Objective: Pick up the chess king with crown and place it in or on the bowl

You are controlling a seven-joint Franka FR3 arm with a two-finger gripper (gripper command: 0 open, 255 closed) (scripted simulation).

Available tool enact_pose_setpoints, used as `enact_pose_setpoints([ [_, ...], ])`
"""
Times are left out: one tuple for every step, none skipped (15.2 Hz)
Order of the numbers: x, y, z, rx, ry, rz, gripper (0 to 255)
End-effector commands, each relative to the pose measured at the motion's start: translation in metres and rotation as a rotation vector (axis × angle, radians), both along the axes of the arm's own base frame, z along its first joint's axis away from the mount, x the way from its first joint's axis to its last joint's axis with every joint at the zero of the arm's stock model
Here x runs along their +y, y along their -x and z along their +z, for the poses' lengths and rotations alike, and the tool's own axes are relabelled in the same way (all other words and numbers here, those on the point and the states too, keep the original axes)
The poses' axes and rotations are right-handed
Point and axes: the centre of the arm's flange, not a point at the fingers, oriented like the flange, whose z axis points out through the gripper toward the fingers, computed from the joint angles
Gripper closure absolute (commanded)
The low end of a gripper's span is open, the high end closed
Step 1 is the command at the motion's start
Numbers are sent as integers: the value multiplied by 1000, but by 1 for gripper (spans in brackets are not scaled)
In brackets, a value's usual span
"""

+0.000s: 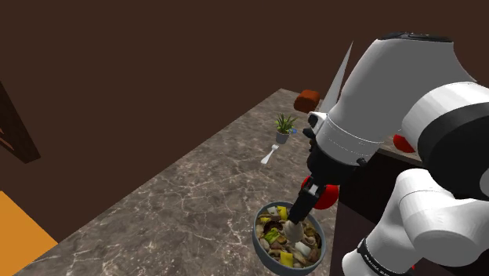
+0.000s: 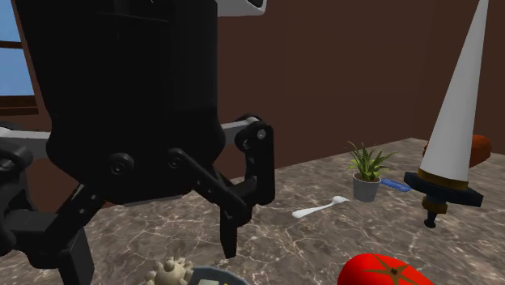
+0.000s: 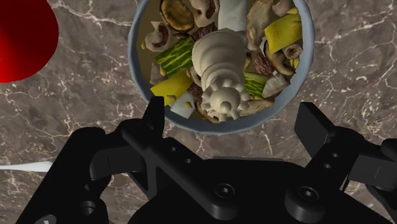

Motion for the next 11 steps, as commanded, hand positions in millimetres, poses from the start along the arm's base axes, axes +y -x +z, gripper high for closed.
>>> enact_pose_setpoints([
  [0,3,20,1,0,0,0],
  [-1,4,33,1,0,0,0],
  [-1,6,43,1,0,0,0],
  [-1,6,43,1,0,0,0],
  [-1,6,43,0,0,0,0],
  [-1,6,43,1,0,0,0],
  [-1,6,43,1,0,0,0],
  [-1,6,43,1,0,0,0],
  [-1,6,43,1,0,0,0],
  [-1,6,43,1,0,0,0],
  [-1,6,43,1,0,0,0],
])
